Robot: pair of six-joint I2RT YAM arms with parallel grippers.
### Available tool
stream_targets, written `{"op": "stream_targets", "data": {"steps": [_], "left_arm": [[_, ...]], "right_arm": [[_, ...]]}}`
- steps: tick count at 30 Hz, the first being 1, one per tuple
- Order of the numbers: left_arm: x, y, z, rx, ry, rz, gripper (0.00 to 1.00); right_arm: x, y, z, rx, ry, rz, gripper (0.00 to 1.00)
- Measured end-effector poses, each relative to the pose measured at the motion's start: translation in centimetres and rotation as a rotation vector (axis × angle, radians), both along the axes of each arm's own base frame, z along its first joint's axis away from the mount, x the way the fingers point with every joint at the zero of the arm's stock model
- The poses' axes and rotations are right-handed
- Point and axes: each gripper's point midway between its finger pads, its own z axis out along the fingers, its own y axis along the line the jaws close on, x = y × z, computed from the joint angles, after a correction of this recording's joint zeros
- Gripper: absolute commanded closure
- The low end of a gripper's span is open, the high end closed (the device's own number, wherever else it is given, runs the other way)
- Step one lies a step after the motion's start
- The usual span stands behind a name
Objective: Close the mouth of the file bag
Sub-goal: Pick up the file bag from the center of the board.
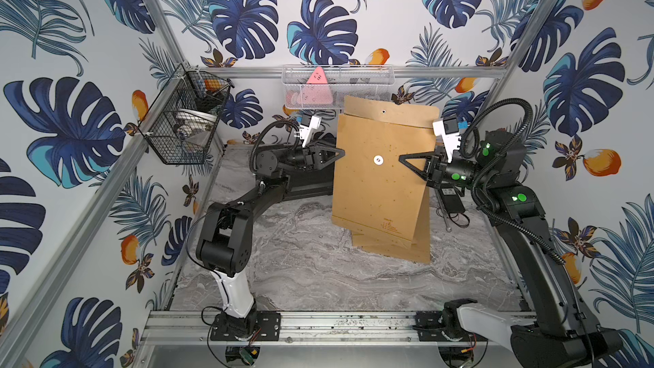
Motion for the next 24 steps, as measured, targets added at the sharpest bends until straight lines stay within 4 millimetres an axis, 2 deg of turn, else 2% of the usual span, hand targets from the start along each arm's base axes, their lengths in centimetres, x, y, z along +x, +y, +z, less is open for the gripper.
{"op": "stream_targets", "data": {"steps": [3,4,8,10,12,13,16,20,23,24], "left_arm": [[0.0,0.0,0.1,0.000,-0.004,-0.001,0.75],[-0.1,0.0,0.1,0.000,-0.003,-0.002,0.72],[-0.3,-0.2,0.2,-0.001,-0.003,-0.010,0.51],[-0.8,-0.8,0.3,0.001,-0.006,-0.028,0.46],[-1.5,-1.7,0.2,0.005,-0.010,-0.057,0.47],[-1.8,-2.1,0.2,0.007,-0.011,-0.068,0.48],[-2.4,-2.6,0.0,0.014,-0.012,-0.089,0.62],[-2.0,-2.0,0.1,0.019,-0.019,-0.077,0.80],[-1.5,-1.4,0.6,0.016,-0.031,-0.059,0.98],[-1.3,-1.2,0.8,0.015,-0.036,-0.056,1.00]], "right_arm": [[0.3,-0.3,-0.1,0.003,0.006,-0.014,1.00],[0.4,-0.4,-0.3,0.004,0.011,-0.019,1.00],[1.0,-0.7,-0.6,0.008,0.022,-0.041,1.00],[1.1,-0.8,-0.6,0.011,0.029,-0.047,1.00],[1.2,-0.8,-0.6,0.012,0.027,-0.049,1.00],[1.2,-0.8,-0.6,0.013,0.030,-0.050,1.00],[1.3,-0.9,-0.6,0.014,0.029,-0.054,1.00],[1.4,-1.0,-0.8,0.012,0.031,-0.063,1.00],[1.4,-1.1,-1.0,0.011,0.033,-0.067,1.00],[1.4,-1.1,-0.9,0.012,0.027,-0.068,1.00]]}}
